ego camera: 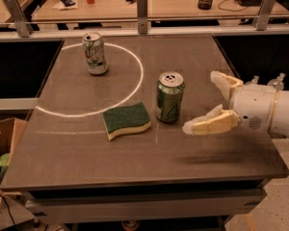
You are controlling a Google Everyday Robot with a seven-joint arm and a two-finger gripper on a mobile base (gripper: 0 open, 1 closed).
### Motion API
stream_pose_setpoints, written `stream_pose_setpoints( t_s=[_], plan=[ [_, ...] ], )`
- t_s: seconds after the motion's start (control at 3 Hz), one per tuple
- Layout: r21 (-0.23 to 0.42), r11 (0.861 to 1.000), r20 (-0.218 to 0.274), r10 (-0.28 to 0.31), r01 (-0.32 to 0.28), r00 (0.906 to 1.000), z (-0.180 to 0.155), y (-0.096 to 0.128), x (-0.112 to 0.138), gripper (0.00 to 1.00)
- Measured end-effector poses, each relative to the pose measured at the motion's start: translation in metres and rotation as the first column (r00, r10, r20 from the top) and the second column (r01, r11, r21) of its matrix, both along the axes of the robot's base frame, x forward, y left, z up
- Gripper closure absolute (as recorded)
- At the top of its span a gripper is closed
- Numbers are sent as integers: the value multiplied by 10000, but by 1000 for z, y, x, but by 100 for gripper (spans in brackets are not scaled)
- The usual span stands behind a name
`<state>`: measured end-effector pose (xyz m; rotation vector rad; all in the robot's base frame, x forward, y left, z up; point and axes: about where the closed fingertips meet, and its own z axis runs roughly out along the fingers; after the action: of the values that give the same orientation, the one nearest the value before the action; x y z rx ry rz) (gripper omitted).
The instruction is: Move green can near sponge
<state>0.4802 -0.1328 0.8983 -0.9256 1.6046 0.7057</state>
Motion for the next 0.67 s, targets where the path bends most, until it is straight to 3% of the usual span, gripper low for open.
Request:
stream_pose_setpoints(
  t_s=[0.67],
  plan=[
    [137,9979,-192,641,-638,9978,-26,30,23,0]
  ],
)
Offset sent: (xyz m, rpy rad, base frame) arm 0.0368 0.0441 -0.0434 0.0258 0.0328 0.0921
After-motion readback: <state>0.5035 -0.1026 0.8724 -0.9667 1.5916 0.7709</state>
